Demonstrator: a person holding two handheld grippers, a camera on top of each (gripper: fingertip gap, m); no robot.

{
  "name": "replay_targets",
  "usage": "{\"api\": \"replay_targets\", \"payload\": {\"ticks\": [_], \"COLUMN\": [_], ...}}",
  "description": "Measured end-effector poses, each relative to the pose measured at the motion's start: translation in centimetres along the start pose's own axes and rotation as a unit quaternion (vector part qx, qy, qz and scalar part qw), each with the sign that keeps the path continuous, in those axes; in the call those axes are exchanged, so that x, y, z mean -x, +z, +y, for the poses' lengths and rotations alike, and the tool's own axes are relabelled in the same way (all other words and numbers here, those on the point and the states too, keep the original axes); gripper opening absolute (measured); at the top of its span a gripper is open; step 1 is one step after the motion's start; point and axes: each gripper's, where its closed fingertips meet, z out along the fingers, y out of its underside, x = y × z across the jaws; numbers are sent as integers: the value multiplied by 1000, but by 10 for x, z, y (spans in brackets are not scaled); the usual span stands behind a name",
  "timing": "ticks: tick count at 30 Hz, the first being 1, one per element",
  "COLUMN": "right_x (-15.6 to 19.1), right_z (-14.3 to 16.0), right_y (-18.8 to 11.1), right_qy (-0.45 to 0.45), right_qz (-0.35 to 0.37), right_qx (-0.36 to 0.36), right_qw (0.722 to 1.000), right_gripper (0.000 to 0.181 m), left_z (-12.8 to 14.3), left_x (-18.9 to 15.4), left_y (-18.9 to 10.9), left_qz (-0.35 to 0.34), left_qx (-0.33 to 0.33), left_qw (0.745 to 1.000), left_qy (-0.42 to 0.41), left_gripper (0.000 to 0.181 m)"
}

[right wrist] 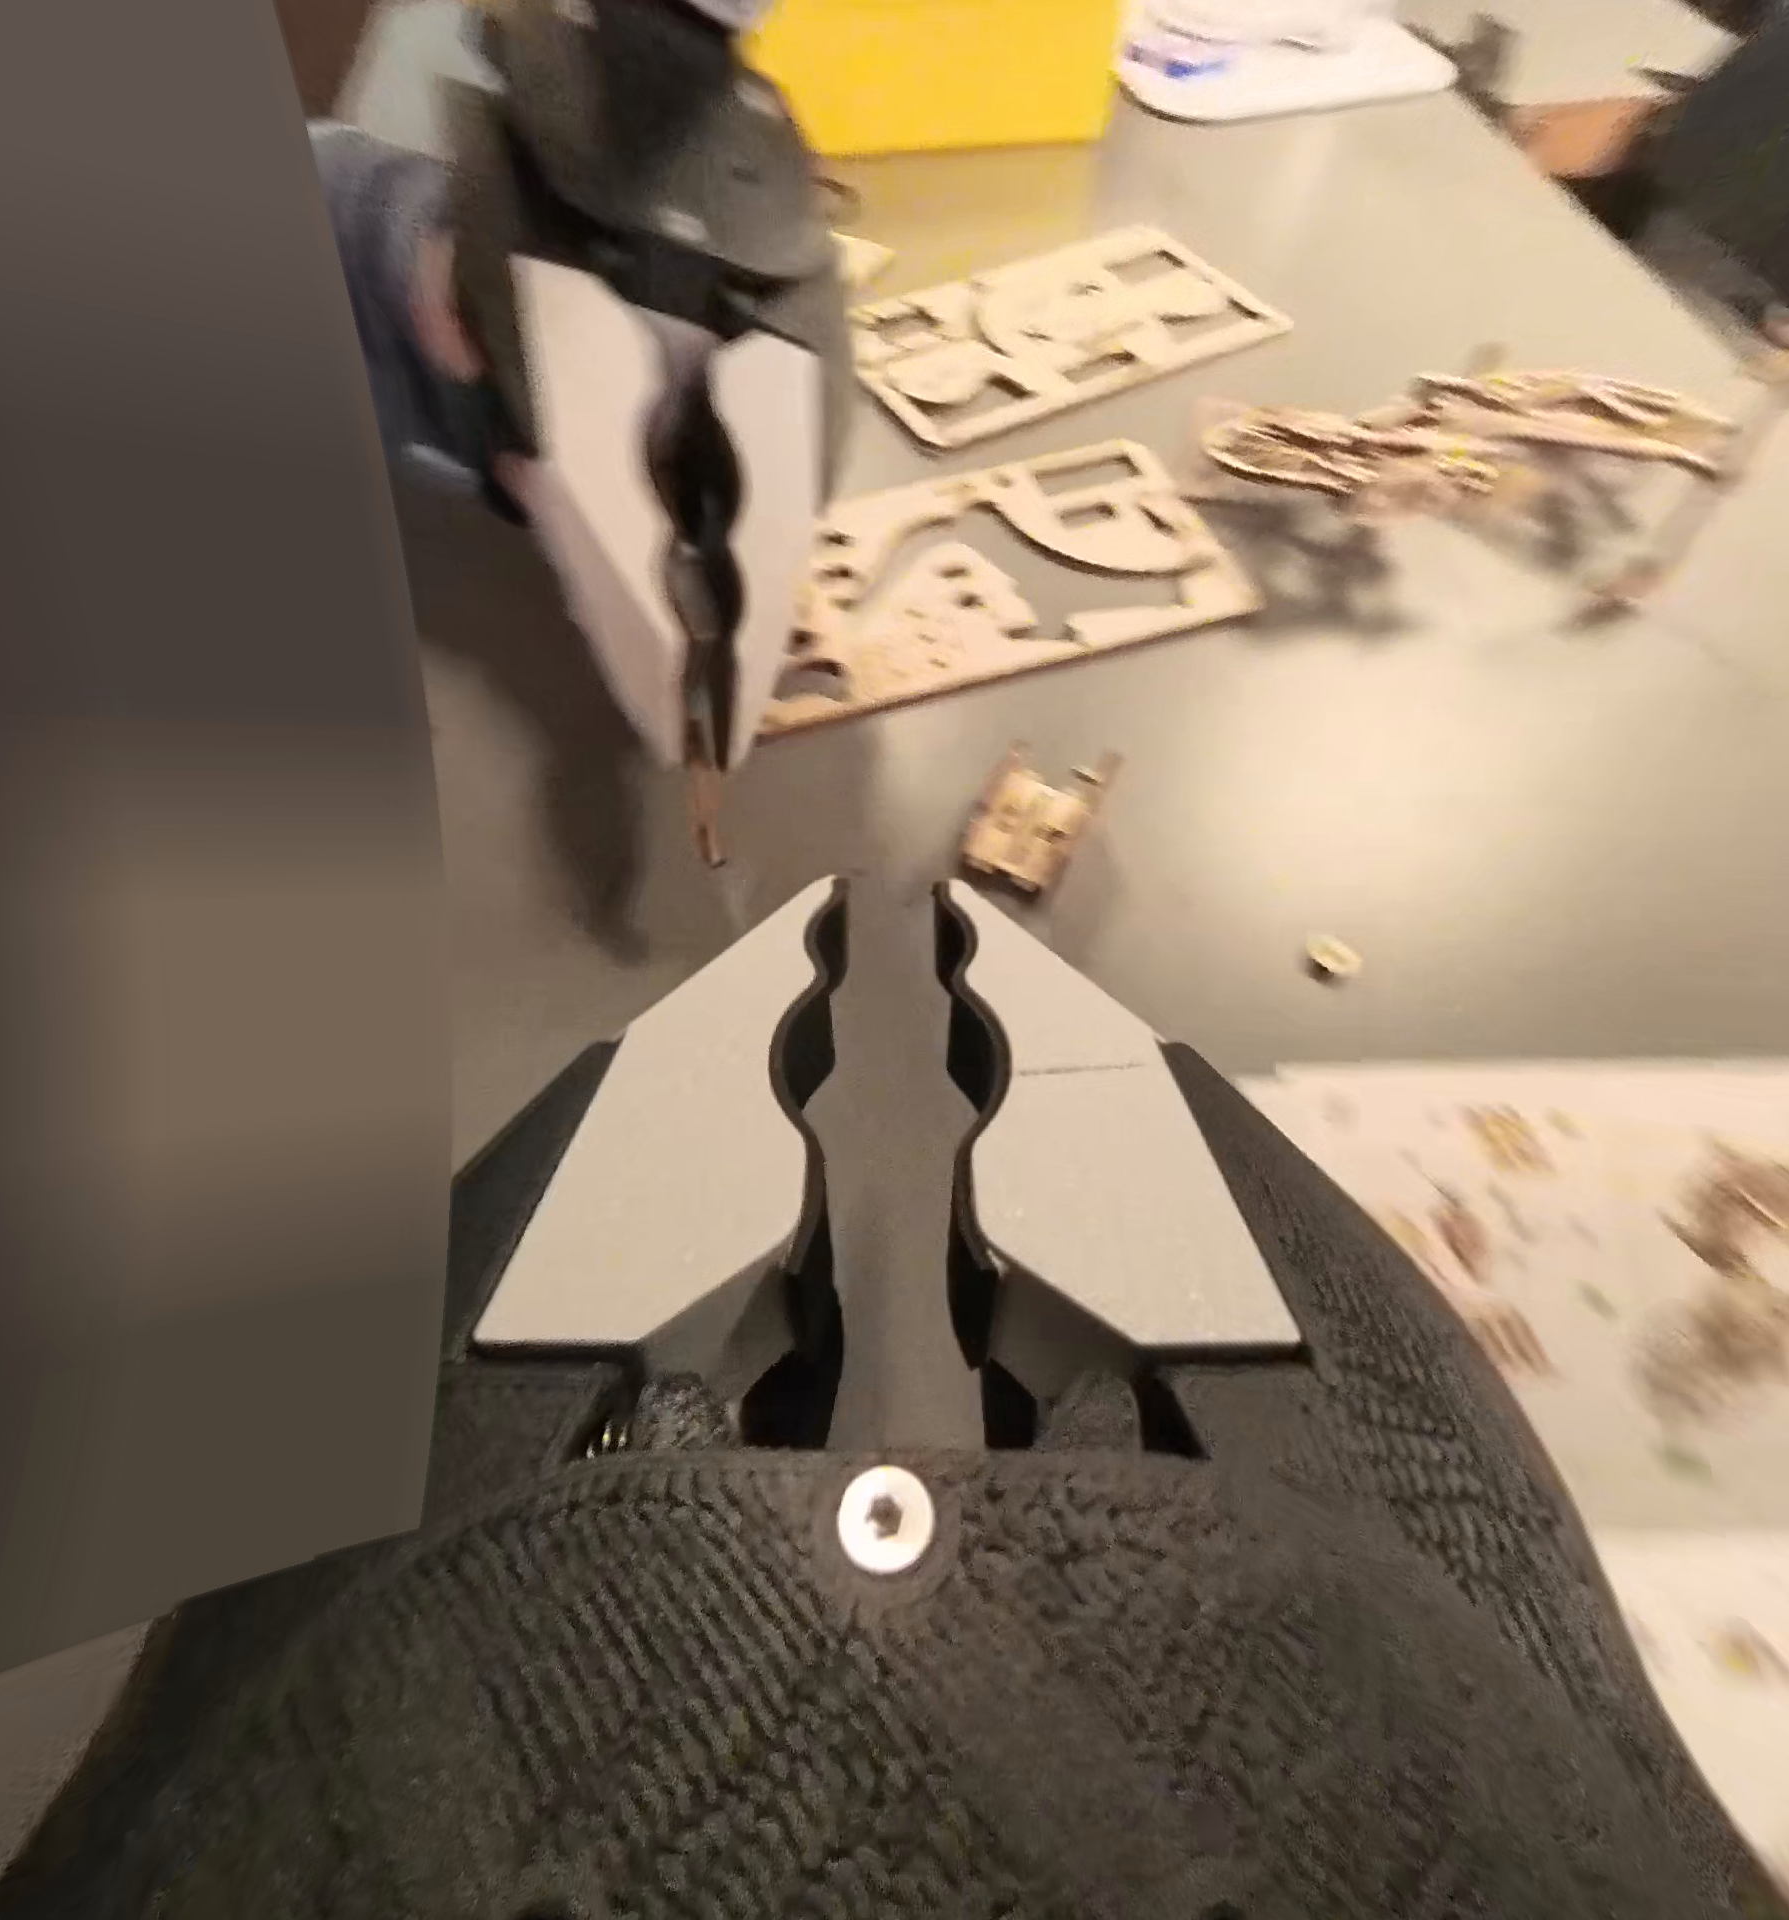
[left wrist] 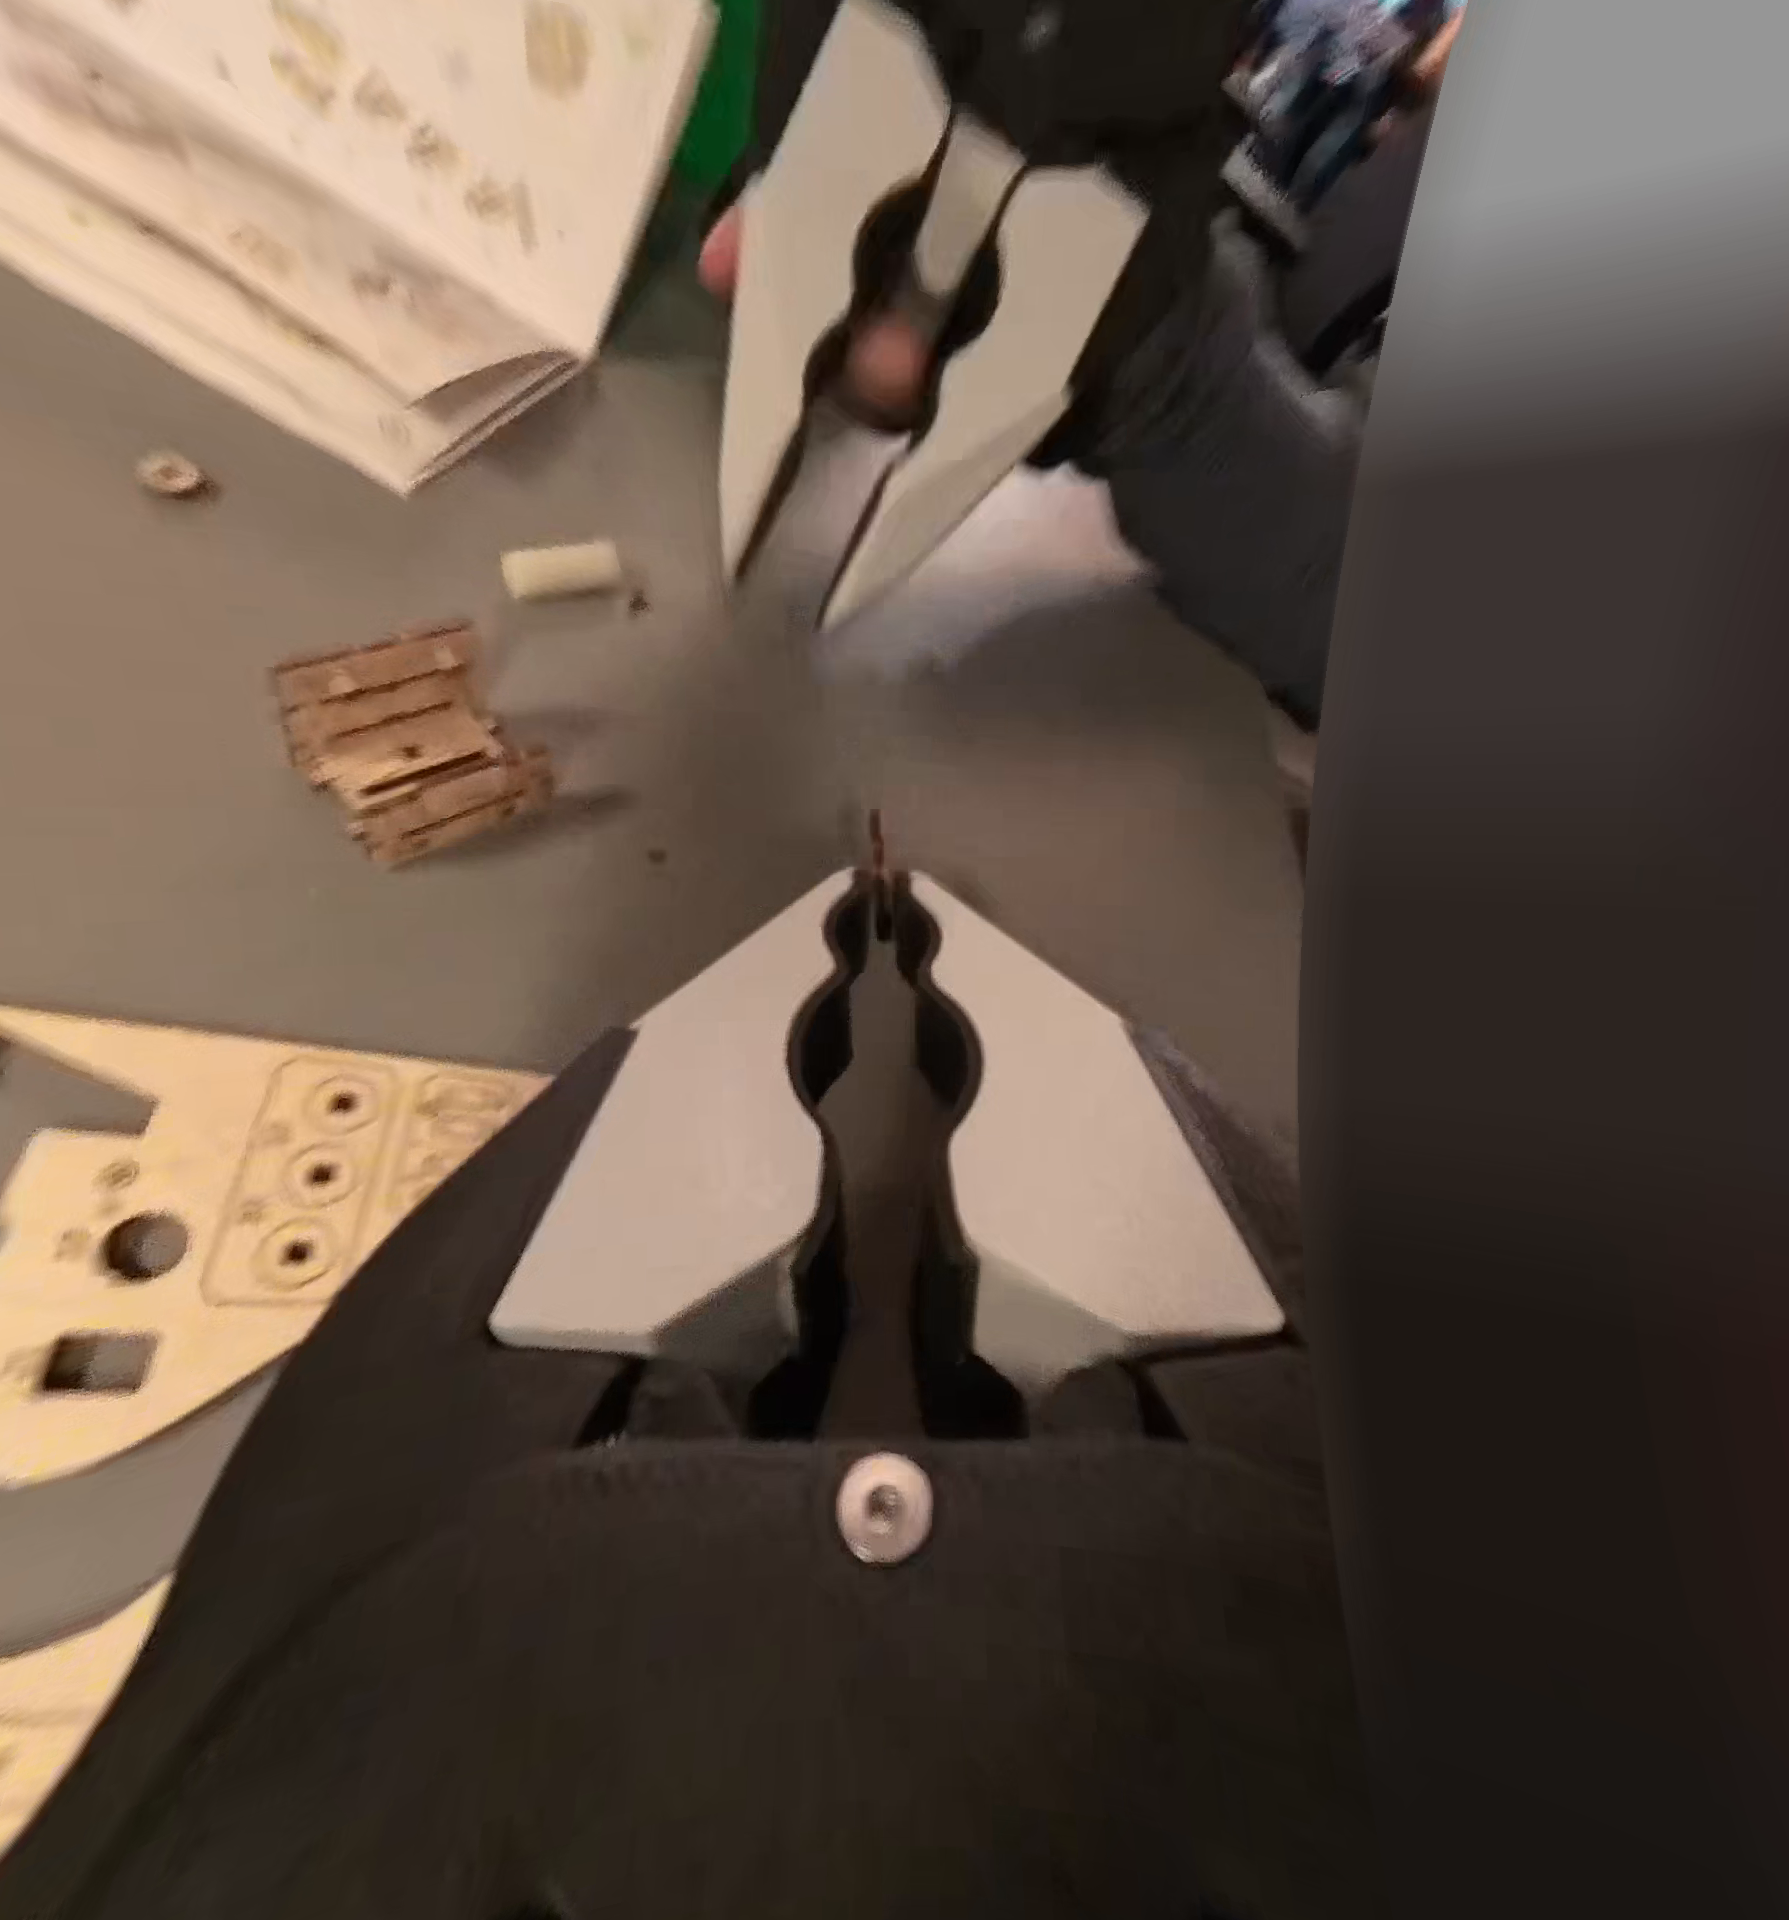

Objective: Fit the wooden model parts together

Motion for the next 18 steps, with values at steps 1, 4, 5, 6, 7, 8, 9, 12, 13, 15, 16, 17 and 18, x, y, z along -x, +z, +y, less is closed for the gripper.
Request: {"api": "replay_targets", "payload": {"ticks": [1, 4, 5, 6, 7, 8, 9, 12, 13, 15, 16, 17, 18], "right_x": [-13, -35, -40, -43, -46, -46, -46, -44, -43, -42, -42, -43, -45], "right_z": [5, 26, 32, 37, 42, 45, 47, 44, 37, 25, 23, 22, 22], "right_y": [-6, -19, -21, -21, -21, -20, -17, -8, -3, 11, 16, 20, 24], "right_qy": [9, 40, 46, 49, 52, 53, 52, 40, 42, 55, 55, 54, 53], "right_qz": [36, 97, 110, 122, 131, 134, 134, 139, 142, 146, 152, 163, 170], "right_qx": [12, 59, 74, 89, 102, 113, 120, 118, 99, 63, 59, 58, 60], "right_qw": [999, 993, 990, 987, 985, 983, 982, 982, 984, 986, 985, 983, 982], "right_gripper": [17, 21, 21, 22, 23, 25, 26, 26, 26, 27, 26, 25, 24], "left_z": [2, 1, -1, -6, -13, -23, -31, -40, -40, -46, -50, -54, -56], "left_x": [9, 20, 23, 26, 32, 39, 45, 68, 76, 84, 87, 89, 91], "left_y": [-1, -10, -15, -22, -28, -33, -36, -34, -32, -29, -28, -29, -30], "left_qz": [-30, -74, -85, -94, -108, -120, -122, -115, -110, -92, -85, -83, -83], "left_qx": [10, 37, 39, 36, 24, 10, -1, 13, 25, 26, 17, 7, -2], "left_qw": [999, 996, 995, 993, 992, 990, 988, 986, 987, 990, 992, 992, 992], "left_qy": [3, 30, 42, 55, 67, 77, 92, 115, 111, 100, 95, 92, 92], "left_gripper": [14, 39, 44, 45, 45, 45, 44, 44, 44, 44, 43, 43, 42]}}
